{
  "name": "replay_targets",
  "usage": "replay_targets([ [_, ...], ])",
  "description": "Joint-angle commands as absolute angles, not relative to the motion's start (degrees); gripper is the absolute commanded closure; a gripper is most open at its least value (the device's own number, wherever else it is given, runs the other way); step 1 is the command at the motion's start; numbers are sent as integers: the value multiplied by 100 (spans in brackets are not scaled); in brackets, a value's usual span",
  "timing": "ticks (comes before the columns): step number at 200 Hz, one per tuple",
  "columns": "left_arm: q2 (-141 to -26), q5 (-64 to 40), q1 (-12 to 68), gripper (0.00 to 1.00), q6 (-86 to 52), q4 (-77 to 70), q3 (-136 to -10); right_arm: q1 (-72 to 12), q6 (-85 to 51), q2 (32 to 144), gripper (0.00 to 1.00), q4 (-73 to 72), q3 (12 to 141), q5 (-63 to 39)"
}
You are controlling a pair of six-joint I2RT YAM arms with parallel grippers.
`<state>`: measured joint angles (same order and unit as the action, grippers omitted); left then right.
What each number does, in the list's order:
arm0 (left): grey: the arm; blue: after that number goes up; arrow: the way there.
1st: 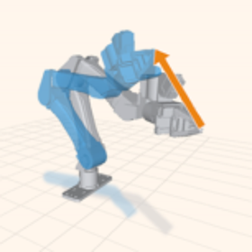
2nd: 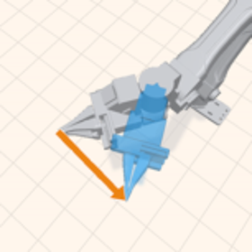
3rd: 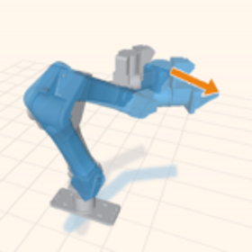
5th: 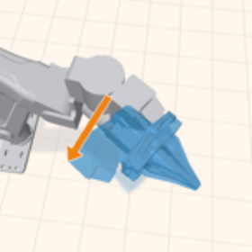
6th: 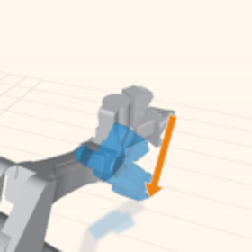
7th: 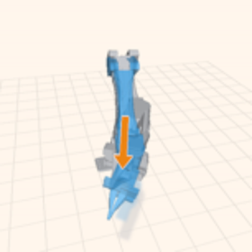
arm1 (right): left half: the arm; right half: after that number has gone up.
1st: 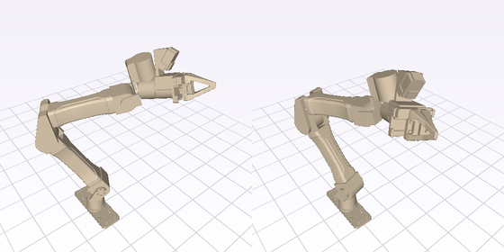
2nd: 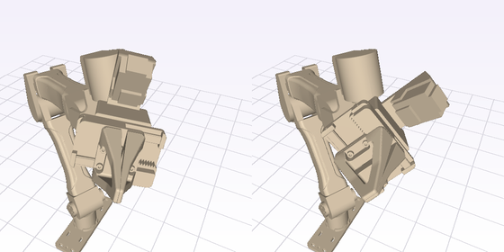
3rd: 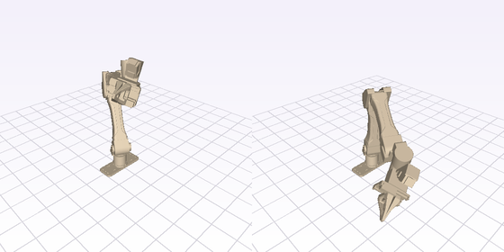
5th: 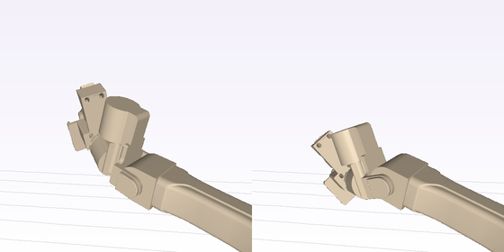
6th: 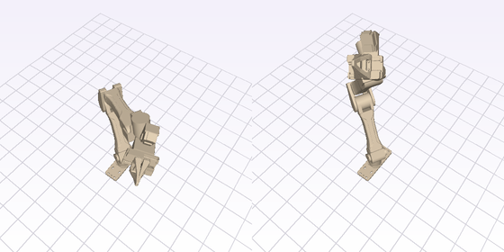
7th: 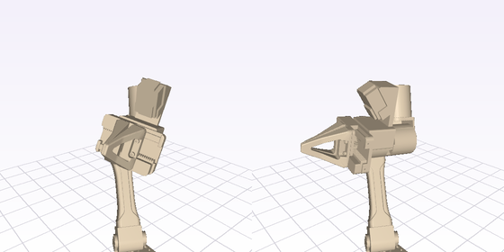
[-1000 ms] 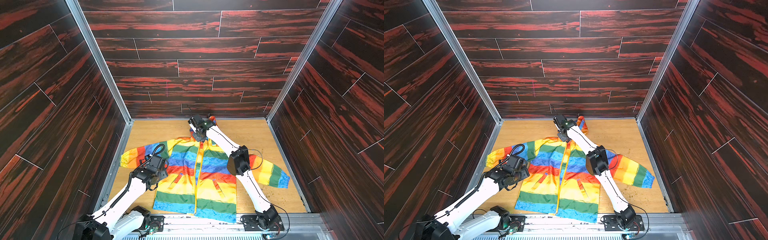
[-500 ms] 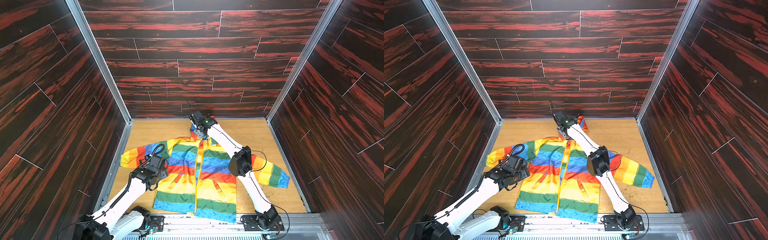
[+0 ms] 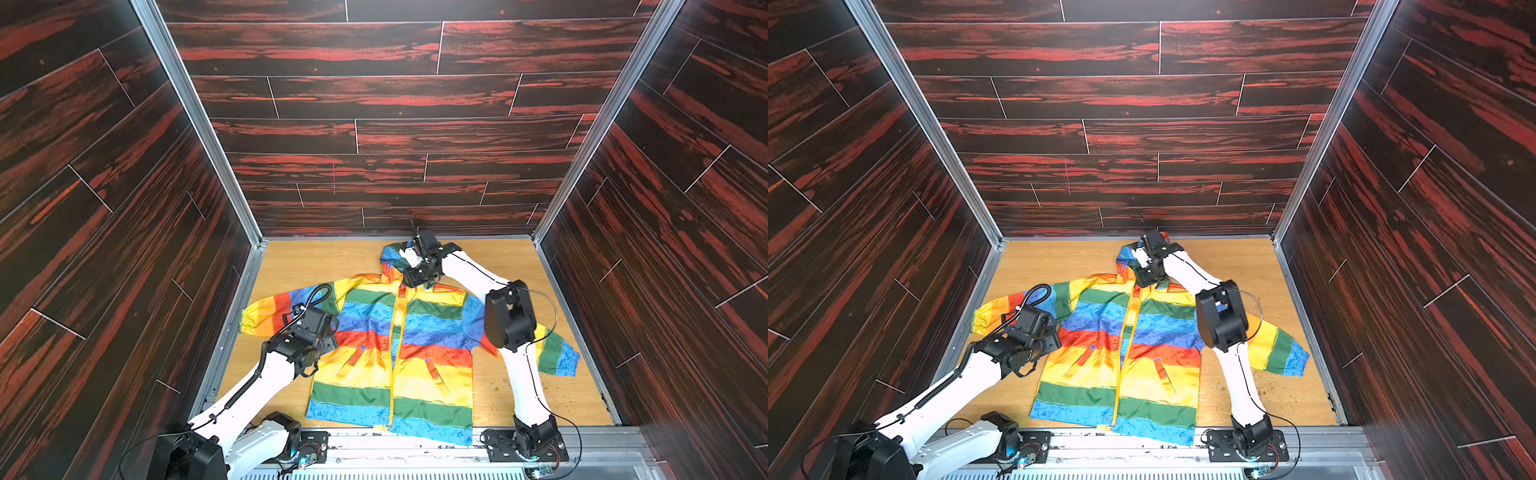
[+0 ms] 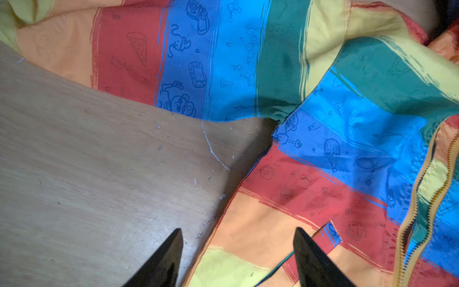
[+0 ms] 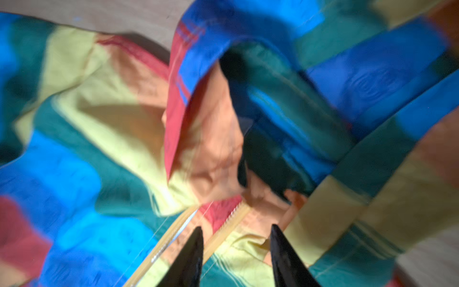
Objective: Unzip the jacket
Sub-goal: Smooth out the jacket at the center of the board.
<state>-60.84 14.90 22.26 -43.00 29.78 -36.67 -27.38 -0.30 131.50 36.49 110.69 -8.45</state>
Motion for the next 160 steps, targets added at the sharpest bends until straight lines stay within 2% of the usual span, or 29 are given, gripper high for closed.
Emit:
replay_targets([
  [1, -6121, 1488, 2249, 33, -4263, 2695, -3738, -2681, -128, 12897, 67, 2686, 10802, -1947],
  [21, -6224, 1503, 2248, 36, -4261, 2537, -3692, -2681, -237, 13164, 75, 2662, 11013, -2229],
  [47, -6454, 1578, 2249, 40, -4236, 2401, -3734, -2682, -479, 13662, 78, 2847, 11663, -2237],
  [88, -6967, 1751, 2225, 40, -4006, 2242, -4039, -2689, -682, 14513, 81, 3824, 12902, -1352],
  [102, -7106, 1696, 2215, 38, -3932, 2265, -4199, -2681, -462, 14360, 77, 3726, 12652, -1472],
  [123, -7231, 1608, 2215, 30, -3837, 2311, -4365, -2558, -359, 13669, 62, 2875, 11573, -2149],
  [138, -7252, 1641, 2215, 22, -3782, 2316, -4385, -2418, -427, 13181, 54, 2334, 10927, -2557],
  [160, -7316, 1894, 2197, 8, -3527, 2332, -4484, -2218, -461, 12413, 46, 1833, 10019, -2451],
])
